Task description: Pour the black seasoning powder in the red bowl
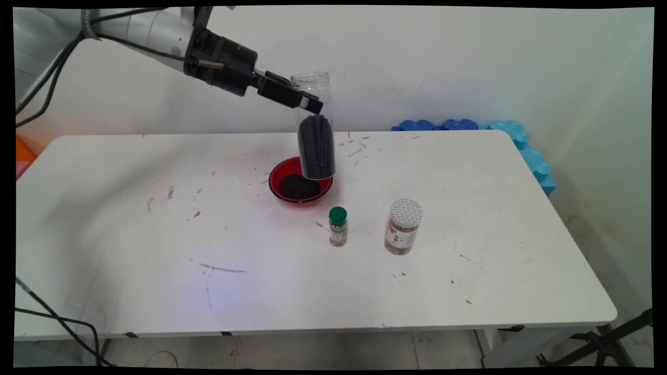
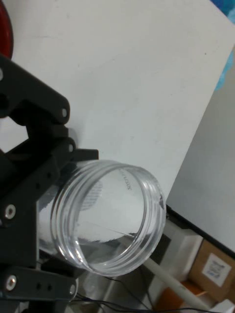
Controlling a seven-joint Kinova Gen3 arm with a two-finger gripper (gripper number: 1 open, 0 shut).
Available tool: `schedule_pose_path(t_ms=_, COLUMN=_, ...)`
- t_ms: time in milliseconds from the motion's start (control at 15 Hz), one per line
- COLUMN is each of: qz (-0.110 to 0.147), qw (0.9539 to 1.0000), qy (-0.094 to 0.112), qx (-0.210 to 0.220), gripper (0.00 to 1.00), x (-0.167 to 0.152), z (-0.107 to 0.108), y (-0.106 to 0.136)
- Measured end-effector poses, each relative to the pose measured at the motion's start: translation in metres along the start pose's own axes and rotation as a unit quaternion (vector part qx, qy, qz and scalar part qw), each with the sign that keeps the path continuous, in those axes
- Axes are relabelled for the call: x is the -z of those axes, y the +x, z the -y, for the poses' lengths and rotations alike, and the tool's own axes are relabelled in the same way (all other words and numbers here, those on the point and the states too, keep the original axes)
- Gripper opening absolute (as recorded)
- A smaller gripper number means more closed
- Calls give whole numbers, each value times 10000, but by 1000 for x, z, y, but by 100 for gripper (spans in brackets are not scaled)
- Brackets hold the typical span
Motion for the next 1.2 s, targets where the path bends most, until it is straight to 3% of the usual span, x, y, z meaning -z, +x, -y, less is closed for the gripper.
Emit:
schedule_pose_path(t_ms=267, qz=98, qw=9980, qy=-18, qx=-629, gripper=0, x=2, z=-7, y=-1)
schedule_pose_path(t_ms=667, qz=252, qw=9879, qy=-8, qx=-1529, gripper=0, x=5, z=-18, y=0)
schedule_pose_path(t_ms=1200, qz=333, qw=9801, qy=32, qx=-1957, gripper=0, x=11, z=-33, y=3)
